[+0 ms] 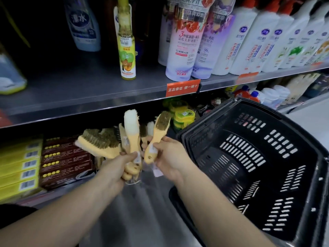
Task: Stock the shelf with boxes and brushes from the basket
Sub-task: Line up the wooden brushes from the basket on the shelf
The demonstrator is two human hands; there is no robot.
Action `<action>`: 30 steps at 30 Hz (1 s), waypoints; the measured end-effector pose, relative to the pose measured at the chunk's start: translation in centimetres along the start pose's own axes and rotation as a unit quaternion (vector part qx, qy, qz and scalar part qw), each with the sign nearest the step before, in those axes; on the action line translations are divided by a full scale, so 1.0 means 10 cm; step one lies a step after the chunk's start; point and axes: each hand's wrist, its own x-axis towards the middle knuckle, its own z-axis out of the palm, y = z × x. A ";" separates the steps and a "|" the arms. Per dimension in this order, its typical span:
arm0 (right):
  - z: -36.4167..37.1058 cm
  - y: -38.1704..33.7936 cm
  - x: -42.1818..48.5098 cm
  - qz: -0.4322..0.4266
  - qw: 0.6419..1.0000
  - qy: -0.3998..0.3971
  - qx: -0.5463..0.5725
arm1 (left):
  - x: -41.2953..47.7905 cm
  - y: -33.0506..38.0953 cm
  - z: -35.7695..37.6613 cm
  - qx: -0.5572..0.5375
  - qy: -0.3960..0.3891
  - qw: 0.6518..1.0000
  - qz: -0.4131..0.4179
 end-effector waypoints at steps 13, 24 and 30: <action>0.08 1.00 0.94 -0.041 0.967 0.250 -0.023 | 0.86 0.44 -0.61 0.134 0.056 0.989 0.000; -0.16 1.21 1.80 -0.129 0.908 0.256 -0.305 | 1.14 0.33 -0.90 0.045 0.002 0.998 -0.045; -0.30 1.41 2.02 -0.144 0.864 0.249 -0.414 | 1.34 0.25 -0.84 -0.016 -0.013 0.999 -0.026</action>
